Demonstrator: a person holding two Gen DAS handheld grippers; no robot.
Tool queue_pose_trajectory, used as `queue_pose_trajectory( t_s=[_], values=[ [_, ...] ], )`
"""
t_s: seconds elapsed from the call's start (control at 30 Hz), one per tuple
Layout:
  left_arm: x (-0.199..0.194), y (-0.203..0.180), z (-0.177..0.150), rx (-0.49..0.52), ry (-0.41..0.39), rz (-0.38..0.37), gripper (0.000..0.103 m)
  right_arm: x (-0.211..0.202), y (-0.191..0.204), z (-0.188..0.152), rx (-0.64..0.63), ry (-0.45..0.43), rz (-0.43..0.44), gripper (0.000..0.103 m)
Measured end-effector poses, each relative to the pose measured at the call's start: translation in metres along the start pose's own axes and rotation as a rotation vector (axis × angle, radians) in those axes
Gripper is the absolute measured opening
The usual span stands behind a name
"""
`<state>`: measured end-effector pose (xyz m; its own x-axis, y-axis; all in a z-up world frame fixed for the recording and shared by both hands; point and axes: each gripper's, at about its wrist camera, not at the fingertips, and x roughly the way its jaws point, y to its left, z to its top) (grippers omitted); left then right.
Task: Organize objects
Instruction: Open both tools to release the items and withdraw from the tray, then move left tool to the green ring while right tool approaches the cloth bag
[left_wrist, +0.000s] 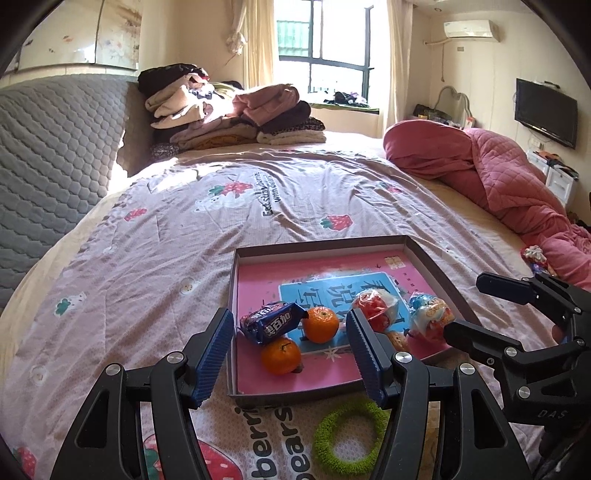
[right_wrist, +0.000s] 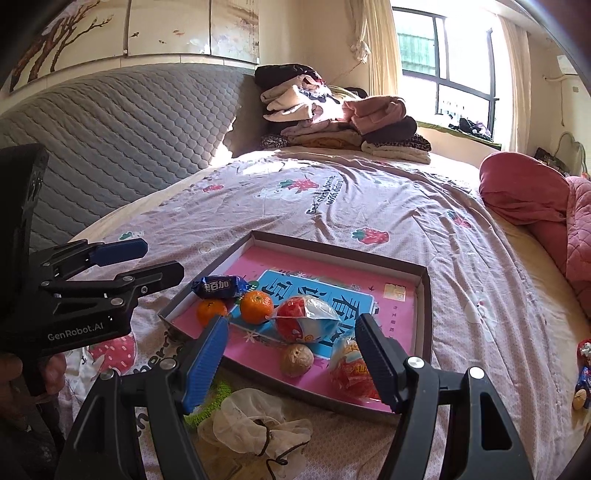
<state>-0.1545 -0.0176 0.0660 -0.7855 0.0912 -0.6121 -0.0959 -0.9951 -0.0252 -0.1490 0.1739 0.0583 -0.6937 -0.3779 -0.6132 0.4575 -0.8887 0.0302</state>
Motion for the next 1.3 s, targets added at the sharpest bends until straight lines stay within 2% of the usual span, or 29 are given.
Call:
queue_pose_trajectory(
  t_s=[0.47,0.8,1.1,1.3],
  values=[
    [-0.019,-0.002,-0.016,-0.004,0.013,-0.001,0.065,-0.024,0.014,-0.008,-0.014,-0.015,-0.002,0.071],
    [-0.028,-0.007,-0.032,0.005,0.032,-0.016,0.065,-0.041,0.013,-0.03,0.012,0.002,-0.016,0.071],
    [-0.047,-0.009,-0.04,0.023,-0.007,-0.01,0.065,-0.049,0.004,-0.046,0.046,0.017,-0.028,0.071],
    [-0.047,-0.008,-0.052,0.018,0.017,-0.01,0.065,-0.051,0.005,-0.056,0.048,0.035,-0.036,0.071]
  ],
)
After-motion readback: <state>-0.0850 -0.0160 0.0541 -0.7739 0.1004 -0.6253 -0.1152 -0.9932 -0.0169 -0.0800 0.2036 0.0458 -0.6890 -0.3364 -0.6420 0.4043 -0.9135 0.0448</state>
